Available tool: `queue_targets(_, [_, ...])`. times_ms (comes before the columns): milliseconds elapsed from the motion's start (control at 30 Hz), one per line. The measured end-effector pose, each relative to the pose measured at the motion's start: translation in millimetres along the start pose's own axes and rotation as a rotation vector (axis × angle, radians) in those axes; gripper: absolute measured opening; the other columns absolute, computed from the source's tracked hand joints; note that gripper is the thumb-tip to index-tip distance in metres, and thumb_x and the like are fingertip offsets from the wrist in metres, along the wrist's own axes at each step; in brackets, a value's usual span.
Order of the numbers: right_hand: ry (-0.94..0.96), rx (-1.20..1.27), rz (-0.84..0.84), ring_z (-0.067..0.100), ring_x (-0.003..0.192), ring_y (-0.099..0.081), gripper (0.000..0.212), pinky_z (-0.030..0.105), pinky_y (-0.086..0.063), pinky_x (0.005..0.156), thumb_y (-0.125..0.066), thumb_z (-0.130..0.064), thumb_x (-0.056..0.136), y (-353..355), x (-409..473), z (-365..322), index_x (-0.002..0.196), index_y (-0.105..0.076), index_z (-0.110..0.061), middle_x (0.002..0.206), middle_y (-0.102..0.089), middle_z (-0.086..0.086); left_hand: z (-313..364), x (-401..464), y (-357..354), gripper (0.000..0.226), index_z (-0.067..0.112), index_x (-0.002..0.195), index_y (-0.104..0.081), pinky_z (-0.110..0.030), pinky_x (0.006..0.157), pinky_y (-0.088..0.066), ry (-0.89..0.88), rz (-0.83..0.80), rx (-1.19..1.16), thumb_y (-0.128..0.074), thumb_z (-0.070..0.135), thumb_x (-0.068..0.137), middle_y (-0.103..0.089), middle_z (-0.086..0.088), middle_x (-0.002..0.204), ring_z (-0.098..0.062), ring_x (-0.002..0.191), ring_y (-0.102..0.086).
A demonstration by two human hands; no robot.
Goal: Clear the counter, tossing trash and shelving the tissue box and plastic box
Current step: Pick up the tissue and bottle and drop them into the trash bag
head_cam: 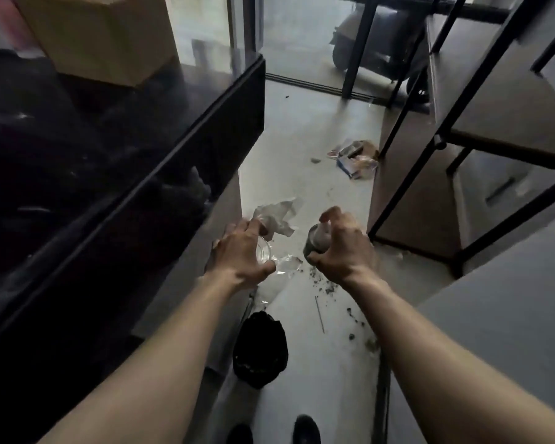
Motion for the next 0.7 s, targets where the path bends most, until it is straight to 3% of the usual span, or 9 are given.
queue_targets(100, [-0.005,-0.002,-0.064,0.035,0.106,-0.058,0.056,0.035,-0.042,0.071,-0.081,-0.028,0.072,-45.7,5.3,31.1,0.119,-0.051,-0.022,0.116,-0.057,0.006,-25.3,2.0,-41.2,0.056,0.03,0.118,-0.052,-0.048,0.094,-0.048,0.091,-0.015,0.01,-0.067,0.045,0.066,-0.055,0.002,0.12,-0.025,0.114,-0.05])
queue_targets(233, [-0.024,0.003,-0.167,0.037,0.109,-0.057,0.058,0.038,-0.048,0.077,-0.08,-0.024,0.073,-112.1,0.2,77.7,0.123,-0.05,-0.02,0.121,-0.056,0.007,-60.6,-5.7,-106.8,0.057,0.026,0.117,-0.054,-0.048,0.093,-0.048,0.201,-0.042,0.015,-0.069,0.046,0.065,-0.056,-0.001,0.119,-0.027,0.114,-0.051])
queue_targets(700, [0.033,-0.068,-0.406,0.031,0.104,-0.054,0.053,0.041,-0.052,0.069,-0.076,-0.019,0.072,-377.5,-40.1,201.8,0.118,-0.049,-0.019,0.114,-0.057,0.004,-191.6,-45.2,-387.5,0.054,0.032,0.117,-0.05,-0.046,0.092,-0.048,0.464,-0.276,-0.033,-0.07,0.046,0.068,-0.052,0.006,0.119,-0.023,0.115,-0.048])
Point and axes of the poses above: each hand's wrist, its own x-axis towards the middle knuckle, its own y-axis out of the back of the hand, z = x × y, the point moved 7 cm from there along x, towards the middle knuckle
